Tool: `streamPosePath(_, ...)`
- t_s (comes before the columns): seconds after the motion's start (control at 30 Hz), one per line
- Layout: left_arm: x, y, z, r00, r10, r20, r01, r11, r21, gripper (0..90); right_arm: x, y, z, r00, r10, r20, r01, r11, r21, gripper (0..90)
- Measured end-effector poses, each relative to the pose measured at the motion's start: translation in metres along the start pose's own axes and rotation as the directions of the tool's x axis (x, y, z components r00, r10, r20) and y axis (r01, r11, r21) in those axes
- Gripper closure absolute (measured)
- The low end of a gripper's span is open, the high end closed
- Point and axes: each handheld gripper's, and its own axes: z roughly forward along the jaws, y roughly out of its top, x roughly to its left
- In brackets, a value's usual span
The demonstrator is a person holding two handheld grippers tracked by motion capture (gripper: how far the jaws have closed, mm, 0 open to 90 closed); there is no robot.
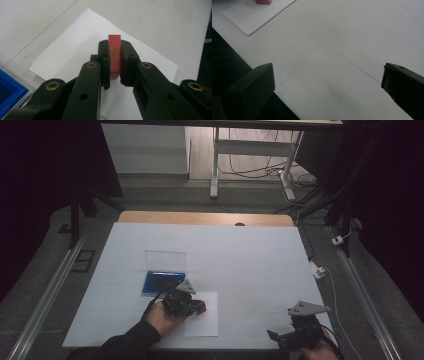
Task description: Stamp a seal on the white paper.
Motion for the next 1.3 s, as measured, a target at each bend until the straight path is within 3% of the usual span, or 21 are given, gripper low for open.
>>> streamPosePath(0.1,-0.006,0.001,0.000,0.9989,0.032,-0.035,-0.031,0.9994,0.012,80.5,0.000,0.000,0.000,1.0000,0.000,0.000,0.000,1.000,0.000,0.0)
streamPosePath(0.27,-0.019,0.004,0.002,0.9902,0.091,-0.106,-0.087,0.9956,0.036,80.4,0.000,0.000,0.000,1.0000,-0.003,-0.001,0.003,1.000,0.004,0.0)
streamPosePath(0.53,-0.021,0.009,0.002,0.9880,0.100,-0.117,-0.092,0.9932,0.071,80.2,0.000,0.000,0.000,1.0000,-0.006,-0.001,0.006,1.000,0.001,0.0)
streamPosePath(0.9,-0.016,0.012,0.000,0.9932,0.074,-0.090,-0.067,0.9942,0.084,79.9,0.001,0.000,0.000,0.9999,-0.014,-0.002,0.014,1.000,0.003,0.0)
streamPosePath(1.3,-0.014,0.017,-0.017,0.9952,0.072,-0.066,-0.071,0.9974,0.015,79.7,0.000,0.000,0.000,0.9999,-0.011,-0.005,0.011,1.000,0.001,0.0)
